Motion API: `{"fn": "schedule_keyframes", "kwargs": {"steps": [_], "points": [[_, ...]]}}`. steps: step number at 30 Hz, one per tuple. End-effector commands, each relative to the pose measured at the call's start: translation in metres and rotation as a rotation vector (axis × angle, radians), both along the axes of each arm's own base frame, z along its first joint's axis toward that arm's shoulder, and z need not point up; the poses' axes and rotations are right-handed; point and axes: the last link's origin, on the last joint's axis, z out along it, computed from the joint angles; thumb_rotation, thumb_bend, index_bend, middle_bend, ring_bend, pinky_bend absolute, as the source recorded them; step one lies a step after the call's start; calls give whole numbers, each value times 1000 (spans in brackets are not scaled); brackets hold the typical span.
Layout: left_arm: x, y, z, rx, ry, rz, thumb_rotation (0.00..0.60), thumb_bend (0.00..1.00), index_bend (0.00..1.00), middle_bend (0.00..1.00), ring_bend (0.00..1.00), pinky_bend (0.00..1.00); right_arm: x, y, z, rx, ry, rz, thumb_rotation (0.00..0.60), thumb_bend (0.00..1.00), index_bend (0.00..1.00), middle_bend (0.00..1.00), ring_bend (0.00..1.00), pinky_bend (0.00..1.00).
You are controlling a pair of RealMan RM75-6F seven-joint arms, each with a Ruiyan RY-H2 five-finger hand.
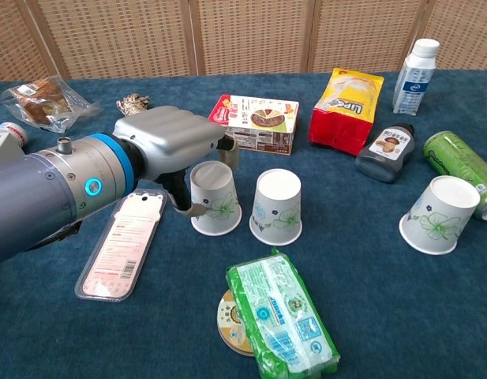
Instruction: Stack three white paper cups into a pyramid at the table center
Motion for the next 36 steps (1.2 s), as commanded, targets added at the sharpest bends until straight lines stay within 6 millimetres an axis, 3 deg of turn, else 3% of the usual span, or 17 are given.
{"fn": "schedule_keyframes", "kwargs": {"steps": [1, 12, 18, 22, 30, 36], "points": [[-1, 0, 0, 3, -1, -1, 600, 291, 273, 267, 274, 421, 0, 0, 0, 0, -2, 0, 600, 80, 0, 0, 0, 0], [-14, 4, 9, 7, -3, 23, 600, 290, 202, 146, 160, 366, 0, 0, 0, 0, 0, 1, 600, 80, 0, 0, 0, 0], [-24, 8, 25, 31, -3, 19, 600, 291, 167, 59, 78, 331, 1, 0, 0, 0, 1, 1, 600, 79, 0, 0, 0, 0], [-34, 11, 45, 67, -3, 20, 600, 291, 116, 0, 0, 276, 1, 1, -1, 2, 3, 2, 600, 81, 0, 0, 0, 0], [-64, 18, 88, 131, 24, 35, 600, 289, 79, 0, 0, 206, 2, 1, -2, 4, 8, 3, 600, 81, 0, 0, 0, 0], [-93, 13, 130, 167, 10, 48, 600, 286, 53, 0, 0, 110, 2, 1, -4, 11, 15, 4, 600, 81, 0, 0, 0, 0]]}}
